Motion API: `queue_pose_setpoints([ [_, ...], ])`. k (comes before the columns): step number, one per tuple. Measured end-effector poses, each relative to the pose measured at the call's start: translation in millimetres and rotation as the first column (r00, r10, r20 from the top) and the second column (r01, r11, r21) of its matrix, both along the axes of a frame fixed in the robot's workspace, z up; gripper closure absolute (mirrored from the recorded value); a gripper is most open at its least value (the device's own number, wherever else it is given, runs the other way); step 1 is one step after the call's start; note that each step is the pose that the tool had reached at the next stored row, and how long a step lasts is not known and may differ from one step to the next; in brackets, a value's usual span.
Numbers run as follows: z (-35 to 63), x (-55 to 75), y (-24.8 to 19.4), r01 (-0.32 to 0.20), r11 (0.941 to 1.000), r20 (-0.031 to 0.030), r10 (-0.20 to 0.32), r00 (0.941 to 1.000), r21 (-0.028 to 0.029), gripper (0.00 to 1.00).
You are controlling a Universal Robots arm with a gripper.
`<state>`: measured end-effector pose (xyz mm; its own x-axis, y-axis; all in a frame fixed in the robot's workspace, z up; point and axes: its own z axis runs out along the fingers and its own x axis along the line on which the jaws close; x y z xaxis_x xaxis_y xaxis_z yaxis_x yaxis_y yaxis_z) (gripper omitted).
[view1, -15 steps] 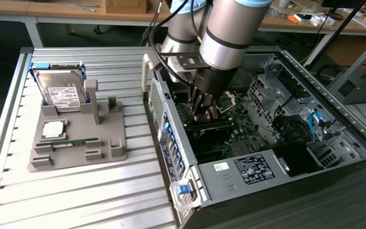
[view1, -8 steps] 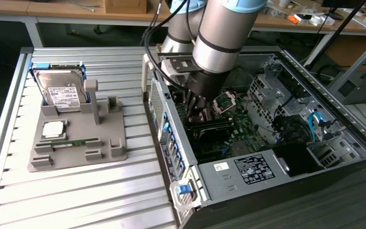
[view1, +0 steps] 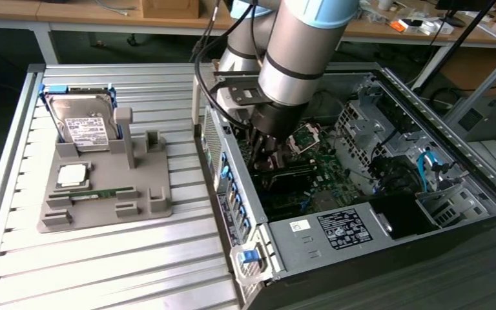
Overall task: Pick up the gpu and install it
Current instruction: 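Press down on the gpu until it lock into place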
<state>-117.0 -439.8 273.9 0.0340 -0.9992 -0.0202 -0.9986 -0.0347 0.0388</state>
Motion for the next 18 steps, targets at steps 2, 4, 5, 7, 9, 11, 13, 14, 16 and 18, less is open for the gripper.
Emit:
queue_pose_setpoints([
  [2, -0.7, -0.2, -1.0, 0.000, 1.0000, 0.0001, 0.000, 1.0000, 0.0001, 0.89],
  [4, -1.0, -0.5, -3.4, 0.000, 1.0000, 0.0001, 0.000, 1.0000, 0.0002, 0.89],
  [5, -1.1, -0.7, -4.6, 0.000, 1.0000, 0.0001, 0.000, 1.0000, 0.0002, 0.89],
  [7, -1.2, -0.7, -6.5, 0.000, 1.0000, 0.0001, 0.000, 1.0000, 0.0002, 0.89],
  [9, -1.2, -0.8, -7.5, 0.000, 1.0000, 0.0001, 0.000, 1.0000, 0.0002, 0.89],
  [11, -1.2, -0.7, -7.7, 0.000, 1.0000, 0.0001, 0.000, 1.0000, 0.0002, 0.89],
  [13, -1.2, -0.7, -8.2, 0.000, 1.0000, 0.0001, 0.000, 1.0000, 0.0002, 0.89],
  [14, -1.2, -0.7, -8.4, 0.000, 1.0000, 0.0001, 0.000, 1.0000, 0.0002, 0.89],
  [16, -1.2, -0.7, -9.1, 0.000, 1.0000, 0.0001, 0.000, 1.0000, 0.0002, 0.89],
  [18, -1.2, -0.7, -10.0, 0.000, 1.0000, 0.0001, 0.000, 1.0000, 0.0003, 0.89],
])
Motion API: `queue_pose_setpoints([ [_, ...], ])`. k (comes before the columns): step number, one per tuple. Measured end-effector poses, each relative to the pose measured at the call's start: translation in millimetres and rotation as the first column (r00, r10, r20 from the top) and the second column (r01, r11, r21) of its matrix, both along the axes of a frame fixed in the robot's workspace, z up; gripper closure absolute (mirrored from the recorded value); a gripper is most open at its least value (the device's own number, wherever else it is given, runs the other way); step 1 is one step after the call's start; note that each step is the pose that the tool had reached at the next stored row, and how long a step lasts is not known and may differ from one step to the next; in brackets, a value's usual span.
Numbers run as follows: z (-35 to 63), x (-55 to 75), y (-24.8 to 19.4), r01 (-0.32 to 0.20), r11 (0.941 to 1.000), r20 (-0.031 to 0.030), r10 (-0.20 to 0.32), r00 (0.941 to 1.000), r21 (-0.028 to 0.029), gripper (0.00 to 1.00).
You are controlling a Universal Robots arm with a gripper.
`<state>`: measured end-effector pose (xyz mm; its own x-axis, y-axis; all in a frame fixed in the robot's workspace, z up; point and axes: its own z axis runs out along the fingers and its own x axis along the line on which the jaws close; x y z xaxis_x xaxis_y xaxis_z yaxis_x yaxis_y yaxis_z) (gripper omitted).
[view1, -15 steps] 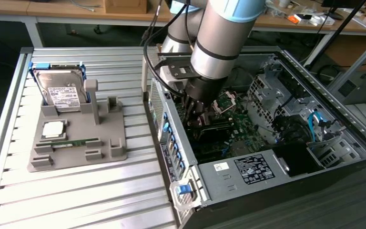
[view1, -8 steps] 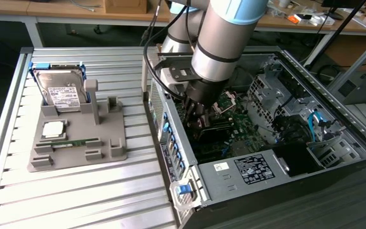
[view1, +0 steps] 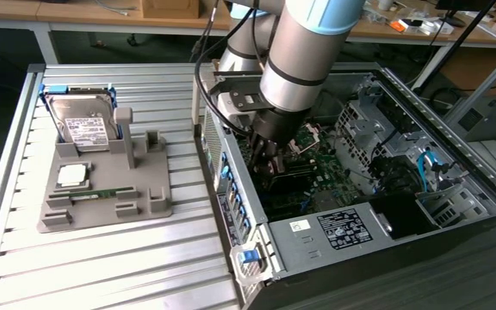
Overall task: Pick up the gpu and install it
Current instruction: 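Press down on the gpu until it lock into place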
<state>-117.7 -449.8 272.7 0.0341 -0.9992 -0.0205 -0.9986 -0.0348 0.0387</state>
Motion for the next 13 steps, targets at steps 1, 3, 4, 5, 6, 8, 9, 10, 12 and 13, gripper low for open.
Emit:
queue_pose_setpoints([
  [1, 0.0, 0.0, -0.5, 0.000, 1.0000, 0.0001, 0.000, 1.0000, 0.0001, 0.89],
  [3, 0.0, 0.0, -1.1, 0.000, 1.0000, 0.0001, 0.000, 1.0000, 0.0000, 0.89],
  [4, 0.0, 0.0, -1.3, 0.000, 1.0000, 0.0001, 0.000, 1.0000, -0.0001, 0.89],
  [5, 0.1, 0.0, -1.6, 0.000, 1.0000, 0.0000, 0.000, 1.0000, -0.0002, 0.89],
  [6, 0.0, 0.0, -1.7, 0.000, 1.0000, 0.0000, 0.000, 1.0000, -0.0001, 0.89],
  [8, 0.0, 0.0, -1.8, 0.000, 1.0000, 0.0000, 0.000, 1.0000, -0.0001, 0.89],
  [9, 0.1, 0.0, -1.8, -0.001, 1.0000, 0.0001, 0.001, 1.0000, 0.0000, 0.89],
  [10, 0.7, 0.0, -1.9, -0.001, 1.0000, 0.0001, 0.001, 1.0000, -0.0001, 0.89],
  [12, 4.6, 0.0, -2.0, -0.001, 1.0000, -0.0002, 0.001, 1.0000, -0.0011, 0.89],
  [13, 6.3, 0.0, -1.9, -0.001, 1.0000, 0.0001, 0.001, 1.0000, -0.0003, 0.89],
])
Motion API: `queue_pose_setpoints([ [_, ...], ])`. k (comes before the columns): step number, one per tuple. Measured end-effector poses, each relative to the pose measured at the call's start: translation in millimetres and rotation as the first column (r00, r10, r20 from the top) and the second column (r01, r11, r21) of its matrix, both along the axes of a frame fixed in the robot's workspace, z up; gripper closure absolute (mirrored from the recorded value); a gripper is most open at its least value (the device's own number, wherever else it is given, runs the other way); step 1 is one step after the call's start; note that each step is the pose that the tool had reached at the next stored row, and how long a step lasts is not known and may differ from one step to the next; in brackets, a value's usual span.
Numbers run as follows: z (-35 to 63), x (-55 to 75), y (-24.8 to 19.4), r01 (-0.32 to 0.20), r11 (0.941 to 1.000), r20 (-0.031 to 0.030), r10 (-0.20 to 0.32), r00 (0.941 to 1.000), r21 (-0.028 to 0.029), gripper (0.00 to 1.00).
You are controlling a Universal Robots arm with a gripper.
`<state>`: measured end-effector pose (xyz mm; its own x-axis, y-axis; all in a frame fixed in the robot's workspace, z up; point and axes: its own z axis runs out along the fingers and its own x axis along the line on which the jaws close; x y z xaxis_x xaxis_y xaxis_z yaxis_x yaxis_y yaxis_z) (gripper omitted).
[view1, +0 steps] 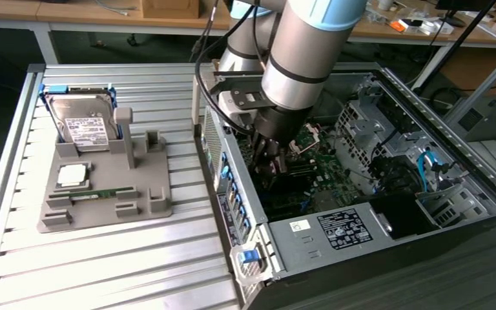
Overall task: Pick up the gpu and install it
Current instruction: 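Press down on the gpu until it lock into place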
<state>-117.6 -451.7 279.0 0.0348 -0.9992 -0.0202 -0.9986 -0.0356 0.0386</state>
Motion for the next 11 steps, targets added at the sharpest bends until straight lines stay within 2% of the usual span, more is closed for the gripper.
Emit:
queue_pose_setpoints([
  [4, 8.3, 0.0, 0.0, 0.000, 1.0000, -0.0001, 0.000, 1.0000, 0.0001, 0.89],
  [8, 8.9, 0.9, -1.7, 0.000, 1.0000, -0.0007, 0.000, 1.0000, 0.0003, 0.89],
  [11, 8.1, 5.4, -4.4, 0.000, 1.0000, -0.0085, 0.000, 1.0000, 0.0004, 0.89],
])
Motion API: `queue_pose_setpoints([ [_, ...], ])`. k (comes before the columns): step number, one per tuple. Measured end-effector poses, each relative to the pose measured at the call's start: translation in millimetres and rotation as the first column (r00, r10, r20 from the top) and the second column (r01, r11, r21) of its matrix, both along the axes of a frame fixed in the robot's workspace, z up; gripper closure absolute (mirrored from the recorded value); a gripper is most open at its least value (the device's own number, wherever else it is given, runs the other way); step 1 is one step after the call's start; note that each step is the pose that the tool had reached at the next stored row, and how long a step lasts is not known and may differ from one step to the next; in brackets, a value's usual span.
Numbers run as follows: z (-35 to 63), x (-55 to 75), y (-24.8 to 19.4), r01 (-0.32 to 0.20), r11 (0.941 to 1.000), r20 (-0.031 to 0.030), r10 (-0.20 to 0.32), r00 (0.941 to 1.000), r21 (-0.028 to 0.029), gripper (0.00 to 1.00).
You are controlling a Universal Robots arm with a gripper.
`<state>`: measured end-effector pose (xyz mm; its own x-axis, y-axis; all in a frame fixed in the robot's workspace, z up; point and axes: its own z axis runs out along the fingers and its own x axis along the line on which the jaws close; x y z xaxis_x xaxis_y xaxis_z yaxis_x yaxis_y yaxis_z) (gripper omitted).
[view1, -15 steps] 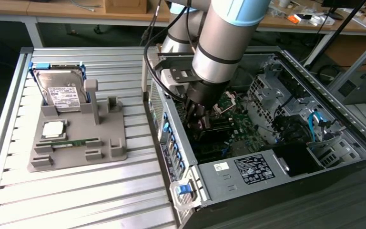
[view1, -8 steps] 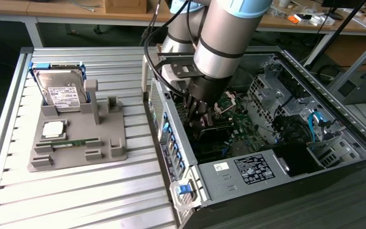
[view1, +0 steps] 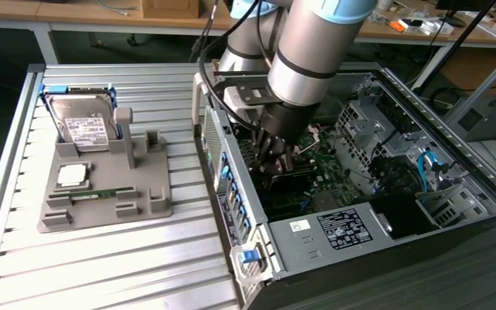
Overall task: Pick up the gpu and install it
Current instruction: 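Press down on the gpu until it lock into place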
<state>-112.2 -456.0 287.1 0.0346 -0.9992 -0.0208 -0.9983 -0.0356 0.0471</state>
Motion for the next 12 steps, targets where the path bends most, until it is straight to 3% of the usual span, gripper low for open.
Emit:
queue_pose_setpoints([
  [3, -0.9, 4.8, -1.5, 0.000, 1.0000, -0.0088, 0.000, 1.0000, -0.0002, 0.89],
  [12, -8.7, 6.2, -2.1, -0.001, 1.0000, -0.0207, 0.001, 0.9998, -0.0001, 0.89],
])
